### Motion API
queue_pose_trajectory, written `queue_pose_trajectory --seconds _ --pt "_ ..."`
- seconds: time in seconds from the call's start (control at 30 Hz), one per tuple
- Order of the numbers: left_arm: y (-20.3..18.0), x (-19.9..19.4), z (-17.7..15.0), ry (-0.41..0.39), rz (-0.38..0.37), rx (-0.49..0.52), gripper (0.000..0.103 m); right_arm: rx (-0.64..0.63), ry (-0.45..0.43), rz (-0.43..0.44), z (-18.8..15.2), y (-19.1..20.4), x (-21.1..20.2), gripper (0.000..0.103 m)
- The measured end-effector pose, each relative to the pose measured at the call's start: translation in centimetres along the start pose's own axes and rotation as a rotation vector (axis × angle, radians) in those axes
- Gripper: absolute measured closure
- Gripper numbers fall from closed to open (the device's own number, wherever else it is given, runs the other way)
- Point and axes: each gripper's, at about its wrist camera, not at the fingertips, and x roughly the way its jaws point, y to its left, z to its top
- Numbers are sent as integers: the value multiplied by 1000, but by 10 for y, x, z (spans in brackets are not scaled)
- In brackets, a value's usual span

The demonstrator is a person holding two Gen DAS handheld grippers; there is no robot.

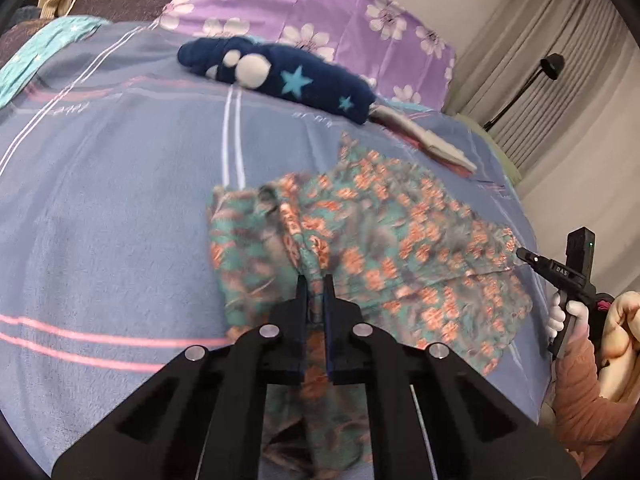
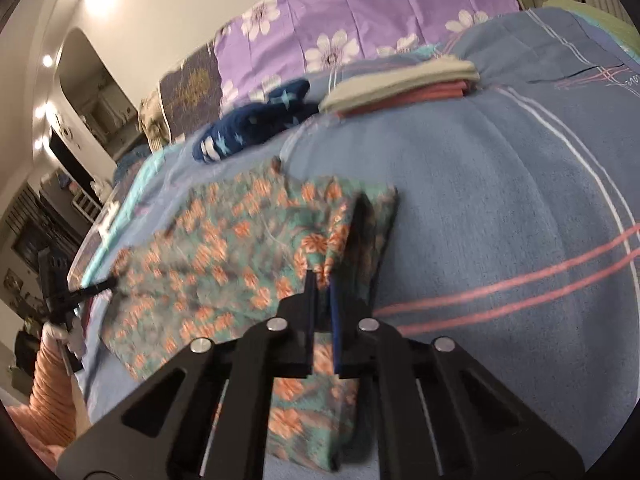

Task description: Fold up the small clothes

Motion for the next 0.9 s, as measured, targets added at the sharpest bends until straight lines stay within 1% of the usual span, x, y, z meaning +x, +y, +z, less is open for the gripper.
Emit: queue_pose_trajectory --seconds 0.03,0.07,0.13,0.23,0.27,0.3,0.33,0.37,0.4,0.47,0.5,0.53,0.57,0.6,0.67,0.7,0.73,0.77,0.8,0.83,0.9 --pt "-3 -3 4 -15 -18 -2 97 21 -19 27 4 0 -3 99" --pt "-7 -8 11 -40 -52 -9 97 44 -41 57 12 1 -6 99" --pt "-12 -18 29 -95 -102 -14 97 68 -67 84 26 3 -10 99" --pt "-14 -20 68 -176 -90 -28 97 118 -104 89 61 0 -2 99" --pt "-11 -15 79 -191 -72 -38 97 135 -101 85 73 -4 7 99" --pt "-6 -6 92 -201 -30 -51 96 152 -86 69 85 -9 21 97" --pt "0 4 100 -196 6 -63 95 177 -65 25 95 -13 36 91" --pt "11 21 109 -169 56 -98 93 199 -33 -14 101 -18 50 83" --pt "22 36 113 -130 86 -136 93 209 -9 -33 102 -23 59 80" --pt "35 51 113 -77 109 -164 90 199 7 -46 100 -28 69 79" --pt "39 53 111 -70 112 -158 83 187 12 -46 97 -30 70 76" --pt "41 53 108 -67 114 -147 72 173 19 -46 94 -33 72 74" --pt "43 54 104 -62 116 -135 67 164 27 -54 92 -36 74 69" --pt "45 55 102 -59 117 -133 61 160 32 -59 90 -39 77 68" --pt "48 57 101 -39 114 -121 60 164 42 -59 90 -46 80 67" --pt "49 59 101 -29 115 -109 56 162 47 -57 92 -48 81 64" --pt "47 61 100 -24 120 -93 51 152 57 -55 92 -48 83 62" --pt "45 63 99 -17 127 -63 49 137 69 -55 93 -47 85 57" --pt "42 66 98 -5 133 -34 49 105 89 -59 92 -44 88 53" --pt "37 71 95 20 150 11 49 65 109 -70 91 -40 92 52" --pt "32 82 92 63 183 72 49 -7 151 -87 88 -32 103 45"
